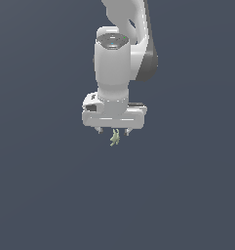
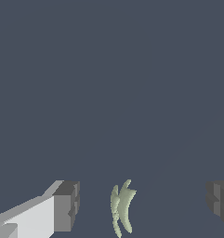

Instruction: Pick up the object and move it to a goal position.

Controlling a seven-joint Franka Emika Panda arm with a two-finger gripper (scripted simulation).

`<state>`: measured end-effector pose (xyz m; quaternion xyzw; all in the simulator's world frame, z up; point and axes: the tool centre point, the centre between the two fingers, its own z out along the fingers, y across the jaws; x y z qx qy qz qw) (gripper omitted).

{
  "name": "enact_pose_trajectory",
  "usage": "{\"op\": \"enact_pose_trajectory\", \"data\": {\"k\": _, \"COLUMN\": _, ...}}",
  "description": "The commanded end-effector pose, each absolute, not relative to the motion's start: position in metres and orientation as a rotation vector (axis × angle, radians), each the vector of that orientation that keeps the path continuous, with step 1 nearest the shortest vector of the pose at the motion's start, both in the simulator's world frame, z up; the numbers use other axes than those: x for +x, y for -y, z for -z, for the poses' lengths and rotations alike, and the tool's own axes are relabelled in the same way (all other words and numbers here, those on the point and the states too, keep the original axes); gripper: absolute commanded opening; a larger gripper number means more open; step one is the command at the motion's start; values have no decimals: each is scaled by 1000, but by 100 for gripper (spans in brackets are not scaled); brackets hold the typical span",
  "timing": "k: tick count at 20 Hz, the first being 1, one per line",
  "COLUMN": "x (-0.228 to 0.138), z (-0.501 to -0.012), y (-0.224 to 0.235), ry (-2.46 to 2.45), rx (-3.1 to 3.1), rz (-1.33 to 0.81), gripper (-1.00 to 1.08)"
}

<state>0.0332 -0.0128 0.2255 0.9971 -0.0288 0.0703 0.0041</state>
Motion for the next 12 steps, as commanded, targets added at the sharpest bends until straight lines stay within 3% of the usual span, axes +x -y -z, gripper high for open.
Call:
{"op": "enact_pose_trajectory", "data": {"k": 1, "x": 32, "z": -224, "y": 13, "ry": 93, "rx": 3125, "rz": -218, "gripper": 100}}
{"op": "enact_pose_trajectory", "data": {"k": 12, "x": -1, "z": -169, "y": 9, "ry": 173, "rx": 3134, "rz": -136, "gripper": 100}}
